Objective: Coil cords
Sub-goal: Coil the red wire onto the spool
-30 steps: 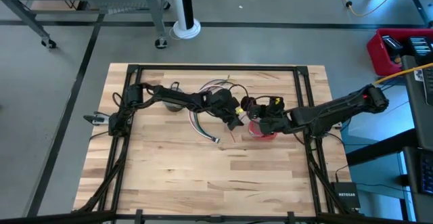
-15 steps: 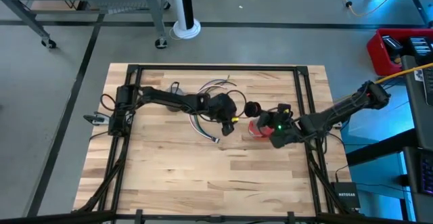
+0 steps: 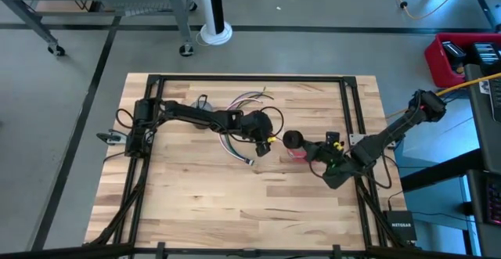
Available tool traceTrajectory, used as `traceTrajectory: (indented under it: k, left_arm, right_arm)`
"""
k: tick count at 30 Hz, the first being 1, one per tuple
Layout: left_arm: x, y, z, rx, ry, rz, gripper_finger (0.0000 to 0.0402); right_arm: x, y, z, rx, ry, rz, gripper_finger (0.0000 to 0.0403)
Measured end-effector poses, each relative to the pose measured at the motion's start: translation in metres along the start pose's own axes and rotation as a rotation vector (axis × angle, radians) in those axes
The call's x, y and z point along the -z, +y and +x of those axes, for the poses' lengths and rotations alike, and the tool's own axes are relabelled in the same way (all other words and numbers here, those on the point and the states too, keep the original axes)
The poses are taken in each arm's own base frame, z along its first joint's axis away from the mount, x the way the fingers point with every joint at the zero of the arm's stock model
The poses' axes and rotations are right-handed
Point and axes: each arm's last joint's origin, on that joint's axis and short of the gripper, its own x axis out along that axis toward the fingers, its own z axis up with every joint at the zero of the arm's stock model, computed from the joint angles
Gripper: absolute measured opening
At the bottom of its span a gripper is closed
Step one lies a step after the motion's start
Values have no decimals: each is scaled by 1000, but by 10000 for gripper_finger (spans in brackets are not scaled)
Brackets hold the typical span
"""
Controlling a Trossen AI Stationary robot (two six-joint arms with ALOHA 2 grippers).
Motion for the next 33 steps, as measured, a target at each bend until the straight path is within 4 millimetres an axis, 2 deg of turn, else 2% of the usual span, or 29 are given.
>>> traceTrajectory:
  k: [6,18,33]
  left_arm:
    - [-1,3,0,143,26,20,5]
    - [5,-2,0,201,71,70,86]
    - [23,3,-2,169,265,99,75]
  right_arm:
    - [3,0,-8,-41,-16,8,3]
    - [4,2,-9,-51,-8,25,3]
    - [4,2,-9,-47,-3,18,3]
